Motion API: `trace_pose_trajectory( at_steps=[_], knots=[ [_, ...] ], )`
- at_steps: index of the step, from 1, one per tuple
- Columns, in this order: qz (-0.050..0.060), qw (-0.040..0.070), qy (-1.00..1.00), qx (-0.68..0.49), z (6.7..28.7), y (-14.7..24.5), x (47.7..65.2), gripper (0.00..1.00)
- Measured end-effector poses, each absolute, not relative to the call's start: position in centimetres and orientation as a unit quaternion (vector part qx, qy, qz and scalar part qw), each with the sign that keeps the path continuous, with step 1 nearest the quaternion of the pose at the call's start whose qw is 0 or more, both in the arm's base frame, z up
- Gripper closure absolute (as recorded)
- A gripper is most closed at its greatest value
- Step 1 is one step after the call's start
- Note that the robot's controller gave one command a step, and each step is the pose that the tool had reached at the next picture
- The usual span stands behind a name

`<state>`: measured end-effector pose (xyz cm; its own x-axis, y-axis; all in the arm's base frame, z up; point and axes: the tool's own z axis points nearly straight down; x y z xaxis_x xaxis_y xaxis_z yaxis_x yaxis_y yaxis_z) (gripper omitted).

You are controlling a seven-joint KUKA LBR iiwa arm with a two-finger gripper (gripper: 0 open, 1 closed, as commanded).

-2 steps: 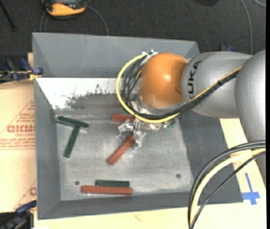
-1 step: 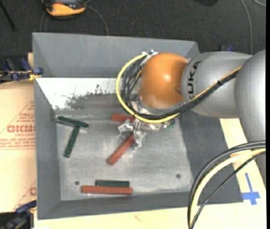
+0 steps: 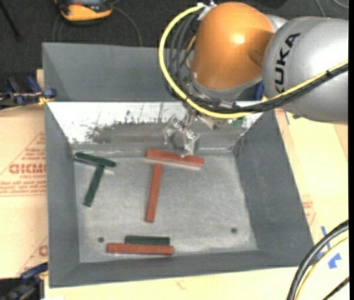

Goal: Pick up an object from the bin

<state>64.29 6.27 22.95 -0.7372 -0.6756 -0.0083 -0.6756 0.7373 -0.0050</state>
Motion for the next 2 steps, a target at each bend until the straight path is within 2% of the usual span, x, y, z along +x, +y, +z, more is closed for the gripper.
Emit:
trace_pose_trajectory(
  at_steps=[1, 2],
  knots=[
    [0.000, 0.003, 0.932, -0.362, 22.8, 6.3, 64.2, 1.00],
    [0.001, 0.002, 0.951, -0.309, 15.3, 10.3, 64.3, 0.00]
  ],
)
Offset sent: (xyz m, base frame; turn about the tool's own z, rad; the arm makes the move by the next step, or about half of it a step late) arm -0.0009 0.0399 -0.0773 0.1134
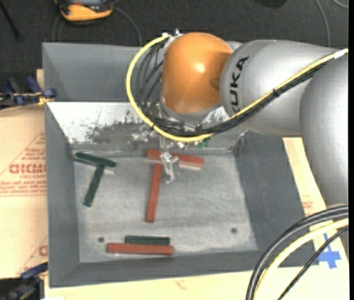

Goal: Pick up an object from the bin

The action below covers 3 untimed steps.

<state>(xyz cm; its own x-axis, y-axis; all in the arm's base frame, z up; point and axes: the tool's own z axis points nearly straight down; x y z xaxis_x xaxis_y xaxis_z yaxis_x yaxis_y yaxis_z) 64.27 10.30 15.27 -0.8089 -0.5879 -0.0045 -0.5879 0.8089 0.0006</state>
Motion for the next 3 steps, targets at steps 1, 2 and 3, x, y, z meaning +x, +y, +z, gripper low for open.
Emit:
trace_pose_trajectory(
  at_steps=[1, 2, 3],
  knots=[
    [0.001, 0.003, 0.951, -0.308, 15.4, 10.3, 64.3, 0.00],
    [-0.001, 0.004, 0.918, -0.397, 13.9, 8.9, 64.4, 0.00],
    [-0.002, 0.003, 0.855, -0.519, 9.3, 7.9, 63.1, 0.00]
  ],
)
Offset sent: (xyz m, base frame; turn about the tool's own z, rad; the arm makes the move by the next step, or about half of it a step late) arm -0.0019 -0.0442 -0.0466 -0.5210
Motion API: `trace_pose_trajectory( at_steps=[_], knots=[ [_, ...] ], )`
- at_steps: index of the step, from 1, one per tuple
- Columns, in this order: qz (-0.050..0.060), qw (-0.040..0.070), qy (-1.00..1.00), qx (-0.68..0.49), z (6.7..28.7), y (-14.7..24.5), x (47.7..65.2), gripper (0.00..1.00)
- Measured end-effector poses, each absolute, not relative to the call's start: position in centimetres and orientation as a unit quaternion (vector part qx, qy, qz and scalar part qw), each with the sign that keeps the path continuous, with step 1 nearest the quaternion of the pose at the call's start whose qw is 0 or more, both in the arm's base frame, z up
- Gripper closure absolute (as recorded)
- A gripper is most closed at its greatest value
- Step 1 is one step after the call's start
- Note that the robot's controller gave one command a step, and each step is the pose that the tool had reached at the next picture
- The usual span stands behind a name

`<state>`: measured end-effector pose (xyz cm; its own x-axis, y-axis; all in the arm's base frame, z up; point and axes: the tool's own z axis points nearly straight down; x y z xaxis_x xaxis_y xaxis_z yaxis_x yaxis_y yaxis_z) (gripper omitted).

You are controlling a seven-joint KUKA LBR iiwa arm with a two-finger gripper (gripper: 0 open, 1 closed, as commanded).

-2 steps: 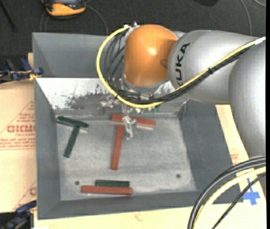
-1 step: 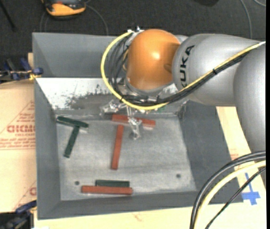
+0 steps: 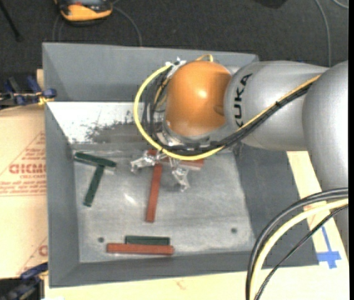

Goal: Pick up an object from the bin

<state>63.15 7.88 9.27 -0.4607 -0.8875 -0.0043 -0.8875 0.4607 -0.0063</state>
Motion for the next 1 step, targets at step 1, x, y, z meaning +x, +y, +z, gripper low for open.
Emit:
trace_pose_trajectory(
  at_steps=[1],
  knots=[
    [-0.001, 0.005, 0.837, -0.547, 7.30, 7.48, 65.45, 1.00]
  ],
)
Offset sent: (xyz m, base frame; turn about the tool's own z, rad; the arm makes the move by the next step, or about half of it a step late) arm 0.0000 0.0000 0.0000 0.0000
